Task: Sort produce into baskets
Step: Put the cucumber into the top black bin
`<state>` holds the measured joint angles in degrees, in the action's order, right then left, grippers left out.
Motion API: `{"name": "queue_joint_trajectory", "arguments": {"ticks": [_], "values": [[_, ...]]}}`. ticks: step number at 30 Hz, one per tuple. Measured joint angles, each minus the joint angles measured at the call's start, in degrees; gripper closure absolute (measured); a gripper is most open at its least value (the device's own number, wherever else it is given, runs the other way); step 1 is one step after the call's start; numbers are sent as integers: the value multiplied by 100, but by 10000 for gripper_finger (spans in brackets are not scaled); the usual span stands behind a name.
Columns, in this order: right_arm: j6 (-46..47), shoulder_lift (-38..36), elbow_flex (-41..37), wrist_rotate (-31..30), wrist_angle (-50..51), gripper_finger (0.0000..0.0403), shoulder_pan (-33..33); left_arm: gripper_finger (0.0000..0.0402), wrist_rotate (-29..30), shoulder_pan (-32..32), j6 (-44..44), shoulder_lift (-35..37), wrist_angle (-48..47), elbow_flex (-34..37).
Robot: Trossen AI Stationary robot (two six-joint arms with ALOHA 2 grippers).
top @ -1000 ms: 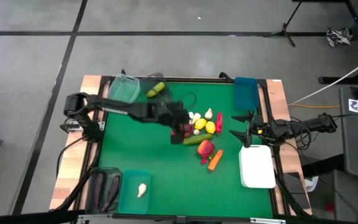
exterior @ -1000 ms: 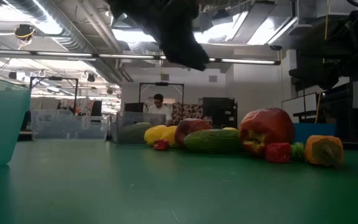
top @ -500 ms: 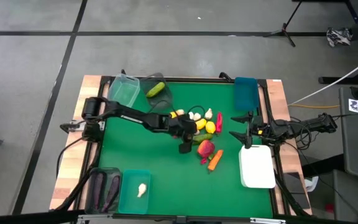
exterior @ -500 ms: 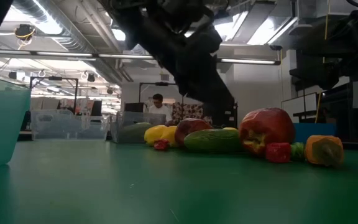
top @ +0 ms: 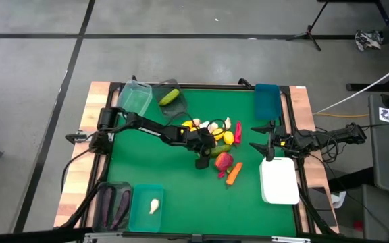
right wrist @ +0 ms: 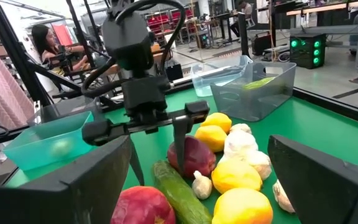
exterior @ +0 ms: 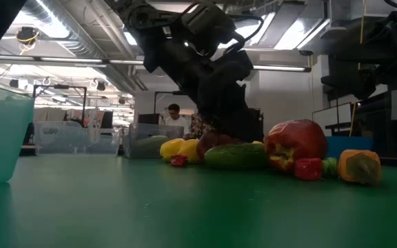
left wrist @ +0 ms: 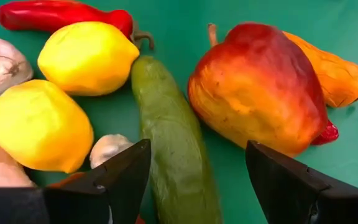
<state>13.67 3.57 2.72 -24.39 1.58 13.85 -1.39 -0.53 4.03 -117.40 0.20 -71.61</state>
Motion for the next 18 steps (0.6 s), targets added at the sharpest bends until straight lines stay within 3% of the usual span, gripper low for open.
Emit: {"name": "queue_joint_trajectory", "arguments": {"ticks": [7, 13, 18], "values": [[0, 0, 0, 1, -2, 27, 0, 169, 88, 144, 195, 44, -315, 3], [-2, 2, 0, 1, -7, 27, 0, 176, 1470, 289, 304, 309, -1997, -355], [-2, 4, 0, 6, 2, 27, 0, 176, 1631, 246, 416, 452, -2101, -601]]}}
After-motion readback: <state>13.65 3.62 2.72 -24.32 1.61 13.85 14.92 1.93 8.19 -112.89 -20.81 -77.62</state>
